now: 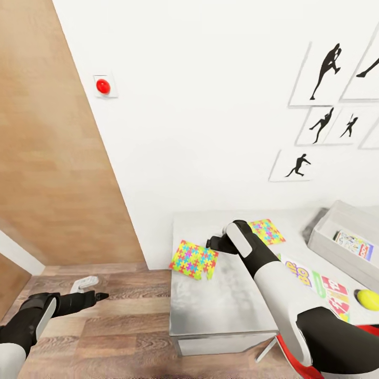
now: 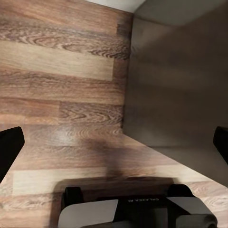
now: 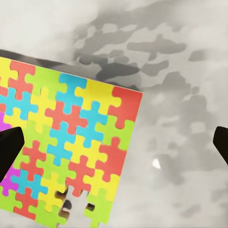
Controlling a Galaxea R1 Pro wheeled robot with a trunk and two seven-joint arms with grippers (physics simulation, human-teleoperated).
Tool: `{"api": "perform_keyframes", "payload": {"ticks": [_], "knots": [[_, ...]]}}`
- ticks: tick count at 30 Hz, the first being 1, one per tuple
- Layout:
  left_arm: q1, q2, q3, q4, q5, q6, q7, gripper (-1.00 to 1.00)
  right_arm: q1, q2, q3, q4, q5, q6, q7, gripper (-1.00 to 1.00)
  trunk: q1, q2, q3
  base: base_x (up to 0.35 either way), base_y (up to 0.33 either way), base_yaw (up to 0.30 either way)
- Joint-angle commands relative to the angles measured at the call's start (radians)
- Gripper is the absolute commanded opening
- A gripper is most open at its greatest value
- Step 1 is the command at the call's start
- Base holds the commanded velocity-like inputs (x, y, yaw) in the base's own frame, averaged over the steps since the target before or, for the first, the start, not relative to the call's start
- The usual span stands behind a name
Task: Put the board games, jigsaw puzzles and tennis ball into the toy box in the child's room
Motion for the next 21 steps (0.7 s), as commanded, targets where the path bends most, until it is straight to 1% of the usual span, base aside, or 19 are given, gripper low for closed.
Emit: {"api": "perform_keyframes", "payload": {"ticks": [1,21], "knots": [[-0.001,0.0,0.003,-0.001,0.004,0.008,-0.002,1.0,-0.001,0.0,0.003,-0.001,-0.011,0.001,-0.01,1.0,0.001,-0.002,-0.004,0.0,0.0,0.0],[-0.001,0.0,0.003,-0.001,0.004,0.008,-0.002,1.0,-0.013,0.001,0.002,-0.001,-0.011,0.001,-0.01,1.0,0.001,-0.002,-0.037,0.0,0.0,0.0]]}}
